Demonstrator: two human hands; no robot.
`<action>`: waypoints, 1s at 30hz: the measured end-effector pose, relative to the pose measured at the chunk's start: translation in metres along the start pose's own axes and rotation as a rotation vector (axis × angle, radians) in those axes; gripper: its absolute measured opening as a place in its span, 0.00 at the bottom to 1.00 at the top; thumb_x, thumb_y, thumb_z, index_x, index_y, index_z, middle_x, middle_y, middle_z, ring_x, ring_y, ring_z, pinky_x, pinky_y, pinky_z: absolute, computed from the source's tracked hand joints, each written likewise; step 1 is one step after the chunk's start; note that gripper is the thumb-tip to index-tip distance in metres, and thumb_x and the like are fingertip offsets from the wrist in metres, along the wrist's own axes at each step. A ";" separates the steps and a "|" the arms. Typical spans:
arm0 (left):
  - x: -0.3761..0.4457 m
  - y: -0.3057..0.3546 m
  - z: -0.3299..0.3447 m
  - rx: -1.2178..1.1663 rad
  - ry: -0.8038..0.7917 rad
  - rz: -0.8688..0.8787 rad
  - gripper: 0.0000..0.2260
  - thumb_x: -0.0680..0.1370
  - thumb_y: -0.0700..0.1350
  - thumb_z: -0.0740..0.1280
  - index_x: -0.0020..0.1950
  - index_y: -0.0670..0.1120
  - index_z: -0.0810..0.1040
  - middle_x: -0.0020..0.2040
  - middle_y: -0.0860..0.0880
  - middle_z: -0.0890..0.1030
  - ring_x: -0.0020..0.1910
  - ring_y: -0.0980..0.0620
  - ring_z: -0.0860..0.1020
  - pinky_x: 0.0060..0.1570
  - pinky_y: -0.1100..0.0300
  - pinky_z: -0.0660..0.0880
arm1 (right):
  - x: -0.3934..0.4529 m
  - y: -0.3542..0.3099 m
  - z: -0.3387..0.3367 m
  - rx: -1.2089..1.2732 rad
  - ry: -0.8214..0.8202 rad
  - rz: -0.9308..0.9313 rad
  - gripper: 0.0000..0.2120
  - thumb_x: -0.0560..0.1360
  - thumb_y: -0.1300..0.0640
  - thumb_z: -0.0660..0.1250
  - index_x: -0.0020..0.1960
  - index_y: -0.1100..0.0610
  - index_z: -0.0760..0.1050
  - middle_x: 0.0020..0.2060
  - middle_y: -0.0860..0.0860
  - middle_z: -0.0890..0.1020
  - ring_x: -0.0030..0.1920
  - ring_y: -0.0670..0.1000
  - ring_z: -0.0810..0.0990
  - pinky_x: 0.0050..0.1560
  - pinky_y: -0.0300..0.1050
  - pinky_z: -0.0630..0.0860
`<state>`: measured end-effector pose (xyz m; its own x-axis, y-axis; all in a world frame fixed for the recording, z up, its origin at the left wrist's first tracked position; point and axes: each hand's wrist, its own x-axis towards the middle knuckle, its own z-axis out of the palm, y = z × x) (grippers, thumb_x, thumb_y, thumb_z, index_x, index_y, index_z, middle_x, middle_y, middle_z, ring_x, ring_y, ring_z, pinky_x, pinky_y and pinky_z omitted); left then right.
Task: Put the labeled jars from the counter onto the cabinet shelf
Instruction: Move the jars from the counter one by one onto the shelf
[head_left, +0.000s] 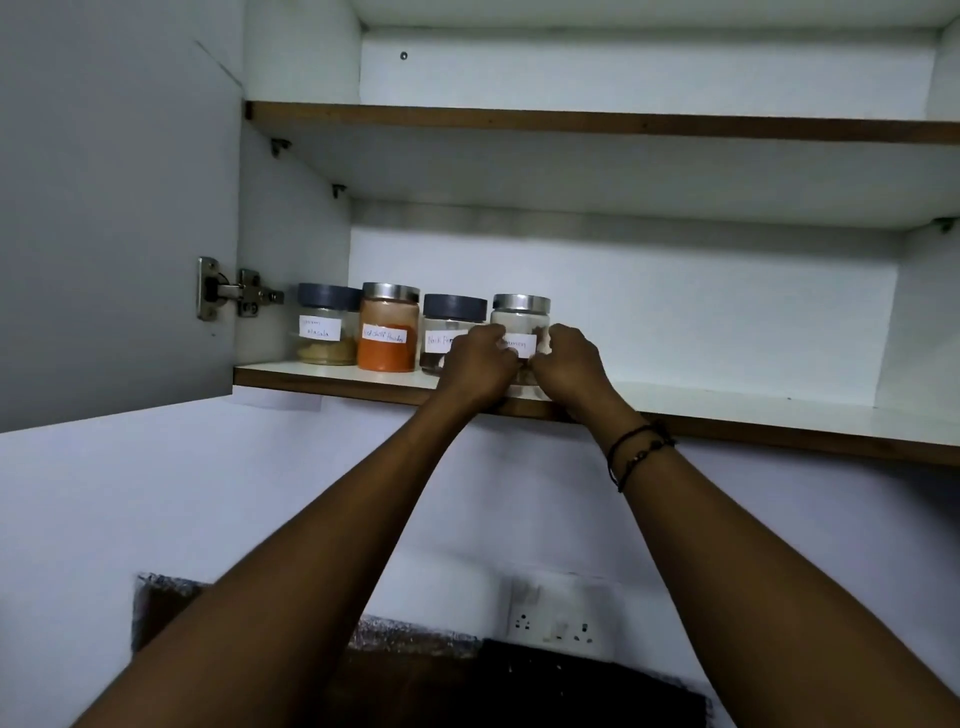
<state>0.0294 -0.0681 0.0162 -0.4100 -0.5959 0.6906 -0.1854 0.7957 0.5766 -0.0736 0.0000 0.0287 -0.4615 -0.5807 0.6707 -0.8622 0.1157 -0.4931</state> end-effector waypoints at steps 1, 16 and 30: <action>-0.009 0.001 -0.001 -0.031 0.044 0.047 0.08 0.79 0.40 0.63 0.51 0.39 0.80 0.52 0.41 0.83 0.53 0.43 0.80 0.49 0.54 0.76 | -0.007 -0.001 -0.001 0.002 0.078 -0.023 0.02 0.74 0.64 0.62 0.44 0.62 0.72 0.49 0.58 0.81 0.49 0.59 0.78 0.36 0.45 0.68; -0.238 -0.042 0.054 -0.514 -0.065 0.027 0.13 0.83 0.44 0.61 0.64 0.51 0.80 0.58 0.58 0.84 0.59 0.63 0.80 0.58 0.69 0.74 | -0.241 0.056 0.028 0.421 0.066 0.082 0.15 0.77 0.61 0.65 0.63 0.54 0.76 0.56 0.46 0.79 0.49 0.35 0.78 0.48 0.21 0.71; -0.542 -0.163 0.119 -0.330 -0.677 -0.413 0.12 0.83 0.47 0.60 0.61 0.59 0.79 0.56 0.62 0.83 0.56 0.64 0.80 0.58 0.65 0.76 | -0.582 0.157 0.106 0.105 -0.469 0.428 0.18 0.76 0.55 0.66 0.65 0.56 0.75 0.62 0.52 0.77 0.62 0.51 0.75 0.64 0.43 0.69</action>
<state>0.1751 0.1379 -0.5043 -0.8306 -0.5547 0.0484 -0.2111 0.3942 0.8945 0.0822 0.2706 -0.4982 -0.5993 -0.7942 0.1007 -0.5859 0.3494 -0.7312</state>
